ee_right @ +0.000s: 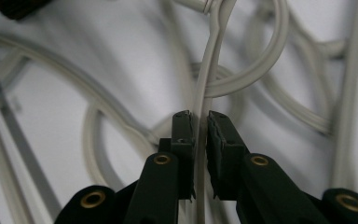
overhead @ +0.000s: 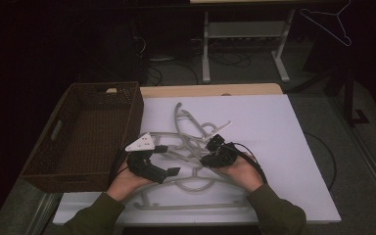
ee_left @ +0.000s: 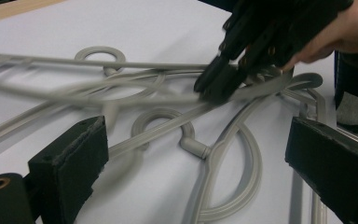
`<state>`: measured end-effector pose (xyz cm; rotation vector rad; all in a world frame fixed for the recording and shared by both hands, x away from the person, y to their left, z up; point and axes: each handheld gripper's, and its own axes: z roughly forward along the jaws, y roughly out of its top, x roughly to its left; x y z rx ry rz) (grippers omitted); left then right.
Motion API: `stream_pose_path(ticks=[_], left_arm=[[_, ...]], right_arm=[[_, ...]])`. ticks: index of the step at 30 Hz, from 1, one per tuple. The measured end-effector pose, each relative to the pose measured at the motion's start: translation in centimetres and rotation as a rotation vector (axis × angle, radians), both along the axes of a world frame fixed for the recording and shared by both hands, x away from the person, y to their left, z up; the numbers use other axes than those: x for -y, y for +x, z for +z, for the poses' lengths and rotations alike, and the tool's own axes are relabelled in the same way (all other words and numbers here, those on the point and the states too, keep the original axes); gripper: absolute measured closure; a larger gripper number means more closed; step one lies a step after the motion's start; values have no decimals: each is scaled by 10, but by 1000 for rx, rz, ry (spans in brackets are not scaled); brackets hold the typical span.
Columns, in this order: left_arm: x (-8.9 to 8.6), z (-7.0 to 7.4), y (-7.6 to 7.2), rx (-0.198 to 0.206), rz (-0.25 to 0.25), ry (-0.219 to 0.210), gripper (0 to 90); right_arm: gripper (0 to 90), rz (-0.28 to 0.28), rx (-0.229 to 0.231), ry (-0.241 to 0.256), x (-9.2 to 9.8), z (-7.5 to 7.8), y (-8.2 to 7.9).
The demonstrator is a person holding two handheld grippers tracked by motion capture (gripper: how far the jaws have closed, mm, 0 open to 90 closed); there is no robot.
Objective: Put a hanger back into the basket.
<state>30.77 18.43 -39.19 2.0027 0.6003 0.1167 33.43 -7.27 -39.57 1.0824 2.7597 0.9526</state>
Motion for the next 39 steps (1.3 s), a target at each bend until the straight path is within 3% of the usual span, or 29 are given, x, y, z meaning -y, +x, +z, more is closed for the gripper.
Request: stream_pose_path(ticks=[4,7,12,15,16,17,18,20,24,25,28,30,34,39], left_arm=[[-1,1,0,5,5,2,54],[0,1,1,4,23,2,54],[3,4,8,13,64,19,81],[4,8,16,16,109,28,194],[5,9,19,16,126,37,194],[5,11,22,23,147,50,322],[5,12,26,29,165,62,322],[5,13,35,14,203,79,467],[7,8,50,0,291,148,742],[8,5,54,-2,300,170,810],[13,-4,63,-47,333,210,832],[14,-8,68,-45,368,233,879],[14,-12,76,-57,414,292,898],[16,-20,86,-86,421,329,898]], right_arm=[[780,42,-1,-6,-10,-8,-1],[642,52,1,38,-5,-4,-2],[657,34,40,93,15,8,-2],[721,-25,74,100,46,14,3],[721,-25,74,100,46,14,3],[789,-49,87,96,60,15,4],[789,-49,87,96,60,15,4],[834,-64,87,92,72,13,4],[830,-82,63,91,88,6,3],[764,-82,48,109,90,2,3],[714,-82,38,117,90,-1,4],[714,-80,42,119,87,-3,7],[821,-85,65,87,84,-8,14],[878,-77,37,35,81,-18,19]])
